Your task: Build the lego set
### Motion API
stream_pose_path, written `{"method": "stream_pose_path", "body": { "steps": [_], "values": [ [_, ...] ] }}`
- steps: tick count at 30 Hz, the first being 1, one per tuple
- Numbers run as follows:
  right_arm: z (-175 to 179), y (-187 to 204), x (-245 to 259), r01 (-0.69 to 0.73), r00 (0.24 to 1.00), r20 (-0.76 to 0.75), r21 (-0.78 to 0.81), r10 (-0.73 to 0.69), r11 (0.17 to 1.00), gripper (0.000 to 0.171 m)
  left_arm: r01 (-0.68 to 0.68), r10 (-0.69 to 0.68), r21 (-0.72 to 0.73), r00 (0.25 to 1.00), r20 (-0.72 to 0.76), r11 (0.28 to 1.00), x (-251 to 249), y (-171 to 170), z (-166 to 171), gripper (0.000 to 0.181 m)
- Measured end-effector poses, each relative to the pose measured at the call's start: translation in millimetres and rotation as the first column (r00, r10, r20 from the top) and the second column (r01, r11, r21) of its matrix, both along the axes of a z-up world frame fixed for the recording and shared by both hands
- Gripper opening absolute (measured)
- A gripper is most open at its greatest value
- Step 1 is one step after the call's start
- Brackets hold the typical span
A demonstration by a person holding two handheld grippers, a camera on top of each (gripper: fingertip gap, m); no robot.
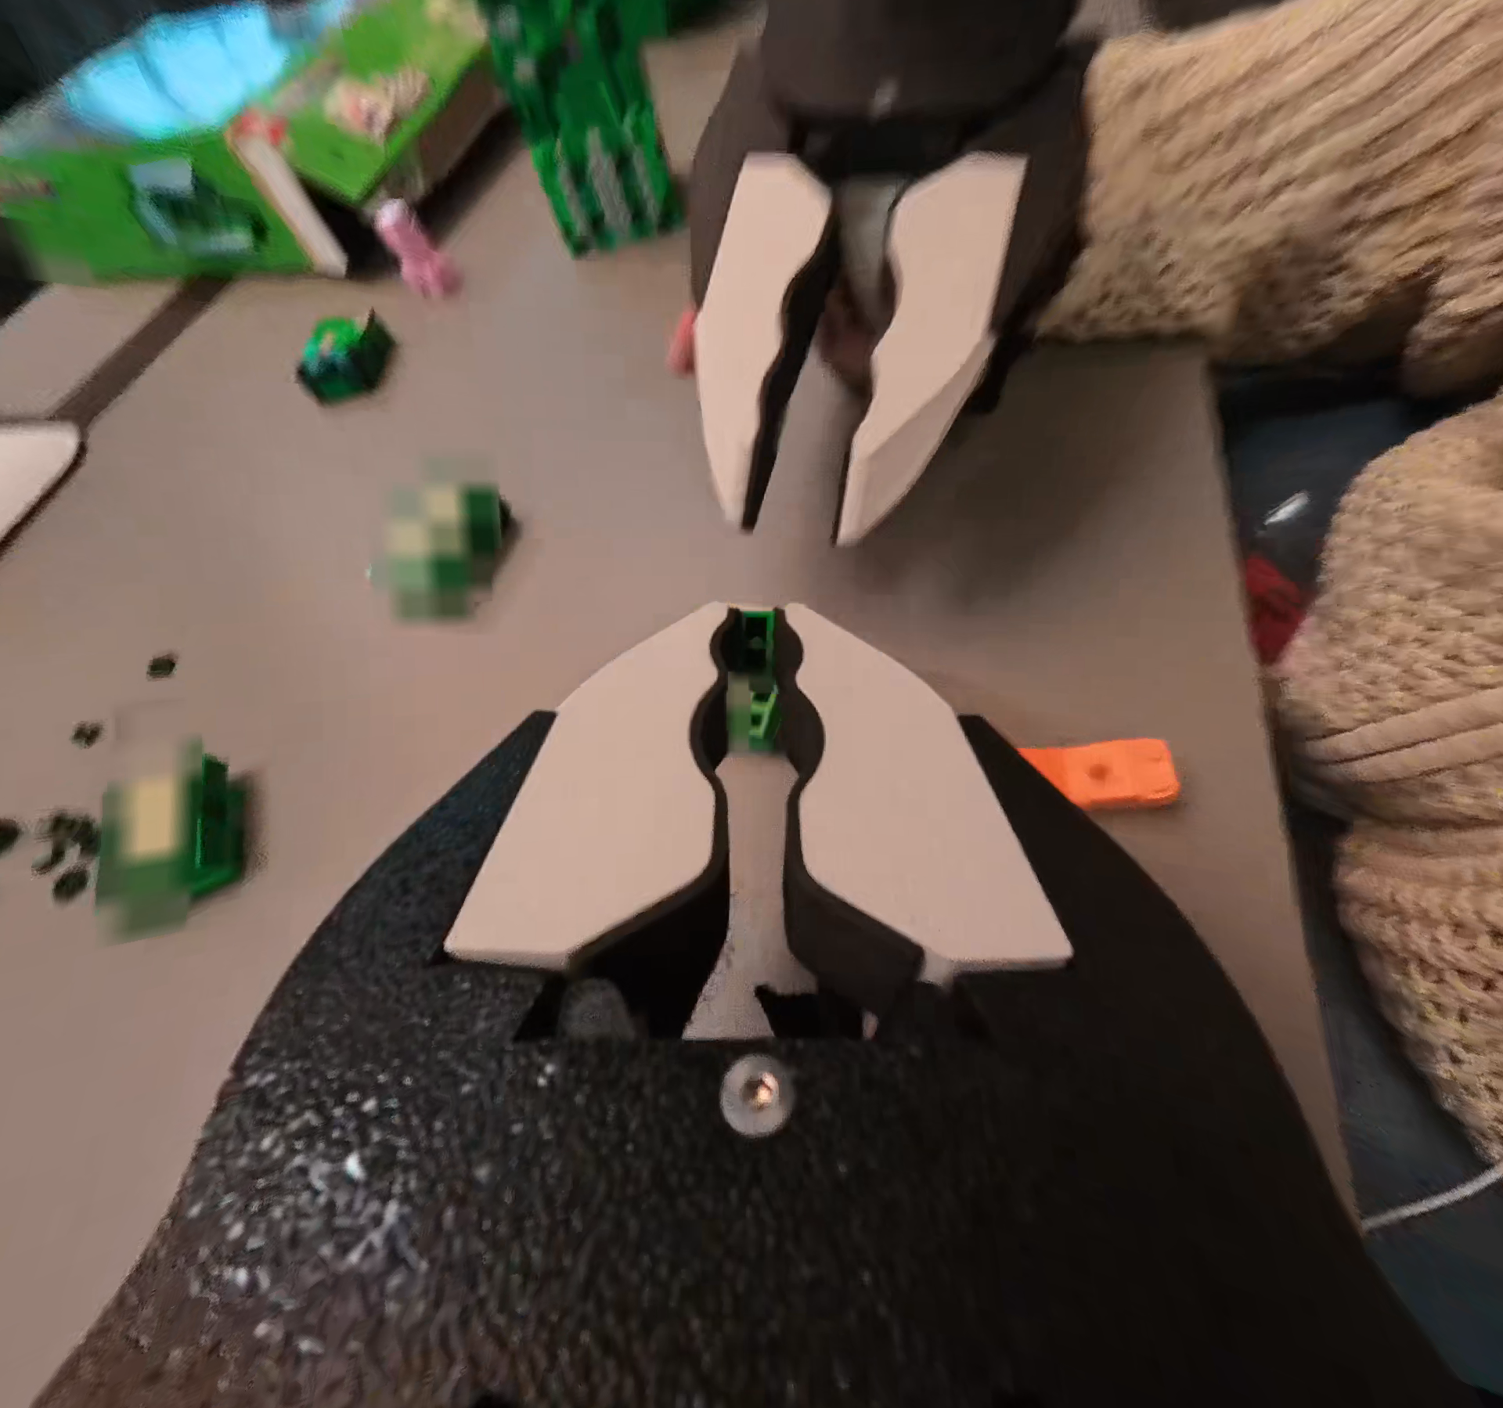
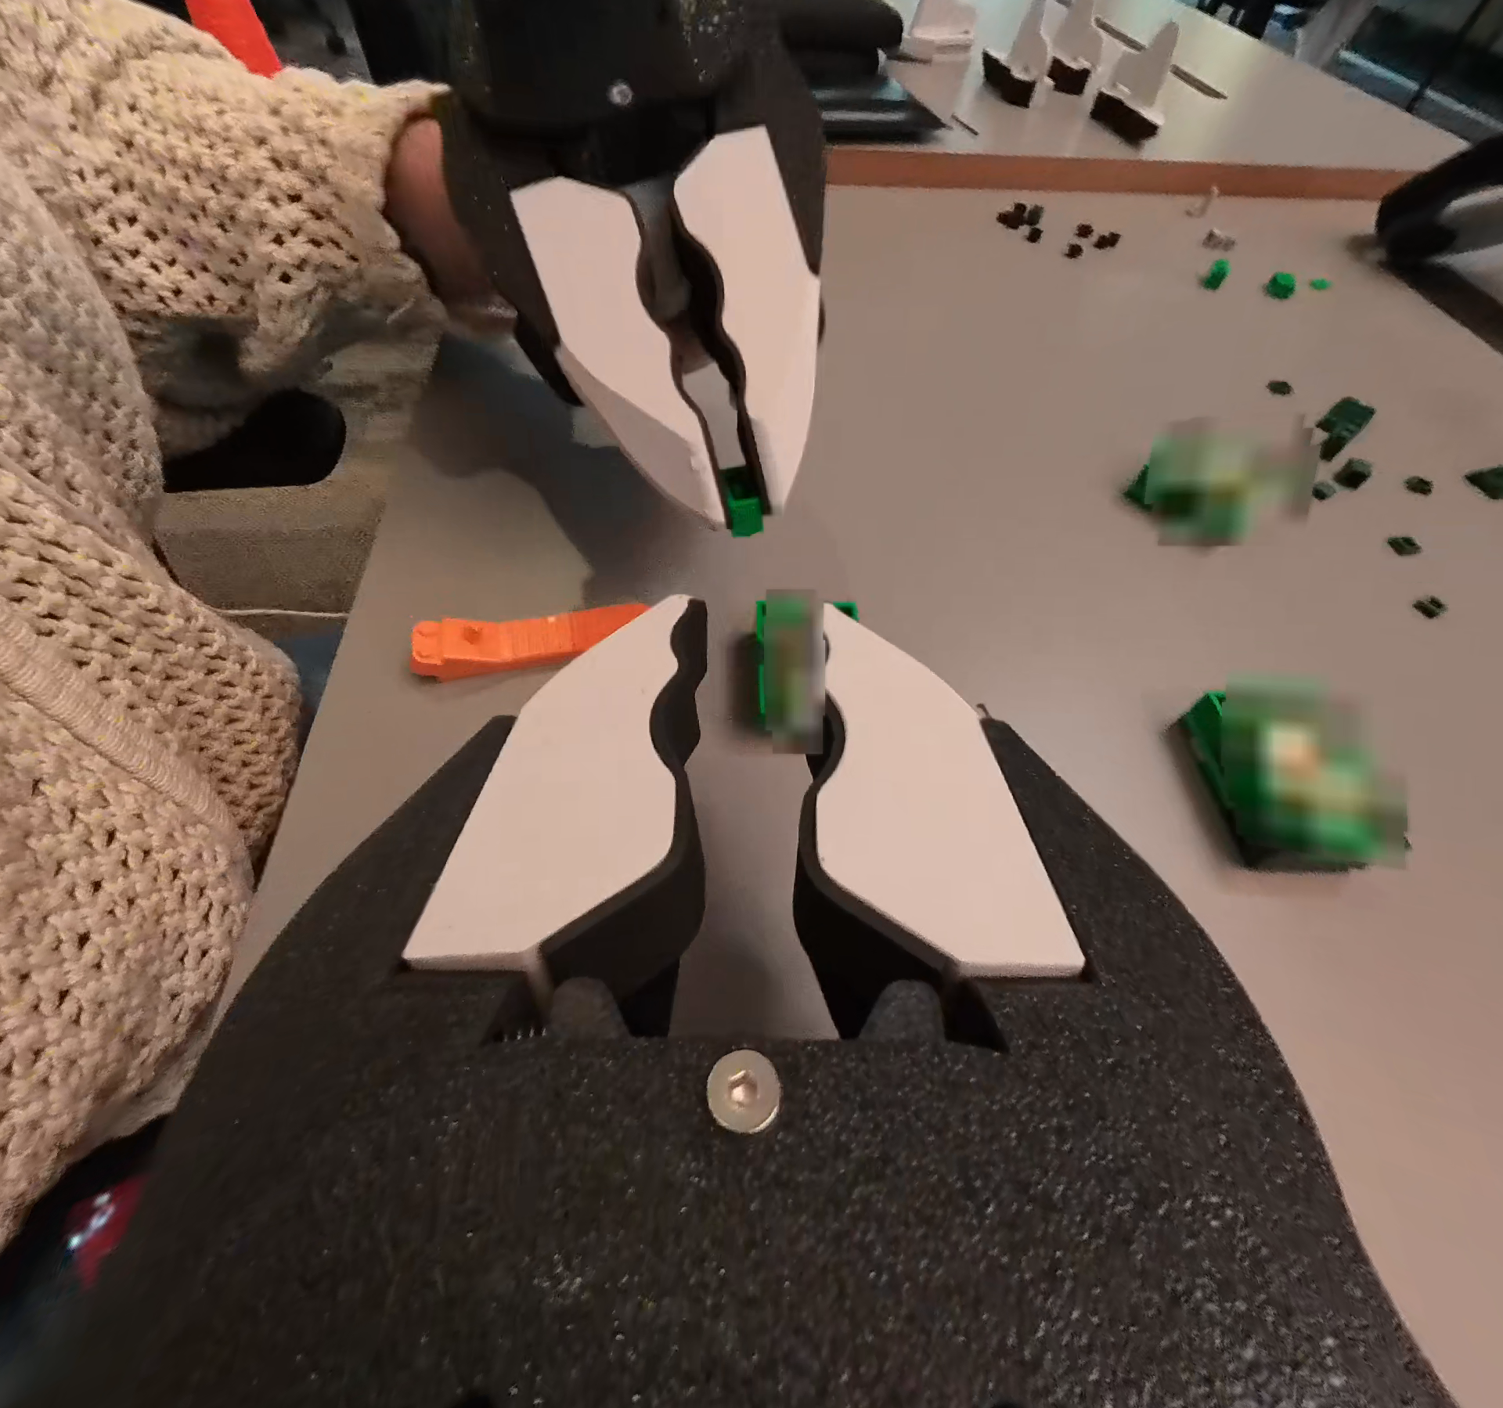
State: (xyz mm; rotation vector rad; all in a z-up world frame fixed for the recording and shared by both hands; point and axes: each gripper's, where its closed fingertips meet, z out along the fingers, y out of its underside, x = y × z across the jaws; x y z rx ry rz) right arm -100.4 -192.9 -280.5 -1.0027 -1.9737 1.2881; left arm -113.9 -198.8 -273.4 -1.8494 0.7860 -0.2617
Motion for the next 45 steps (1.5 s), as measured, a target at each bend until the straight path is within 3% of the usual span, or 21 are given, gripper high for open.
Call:
{"method": "stream_pose_path", "body": {
  "steps": [2,7,10,19,32,42,45],
  "values": [
    [-1.5,-4.8,-1.8,-0.015,1.000,0.007,0.016,0.015,1.000,0.021,0.009,-0.009,0.028,1.000,0.017,1.000,1.7,-1.0,5.1,0.007],
    [-11.3,2.0,-0.8,0.001,0.999,0.045,0.052,-0.003,0.999,0.021,0.069,-0.095,-0.235,0.990,-0.100,0.970,4.1,-22.7,-39.8,0.007],
    [-13.7,1.5,1.6,-0.001,0.999,0.054,0.059,-0.002,0.998,0.019,0.063,-0.104,-0.293,0.987,-0.126,0.954,1.3,-30.0,-52.8,0.007],
    [-16.8,-4.5,0.4,-0.027,0.998,0.067,0.072,0.022,0.997,0.015,0.054,-0.087,-0.297,0.991,-0.099,0.953,1.8,-27.0,-57.8,0.017],
    [-16.5,-14.4,4.3,-0.071,0.996,0.065,0.070,0.067,0.995,0.014,0.140,-0.151,-0.263,0.988,-0.022,0.955,-8.9,-53.4,-44.1,0.022],
    [-10.6,-33.2,3.5,-0.115,0.992,0.067,0.068,0.111,0.991,0.013,-0.007,-0.032,-0.283,0.990,-0.134,0.959,-18.5,-40.9,-54.9,0.019],
    [-10.0,-41.9,3.8,-0.147,0.987,0.080,0.070,0.141,0.987,0.014,-0.001,-0.037,-0.312,0.992,-0.117,0.950,-16.6,-42.7,-54.1,0.033]
  ]
}}
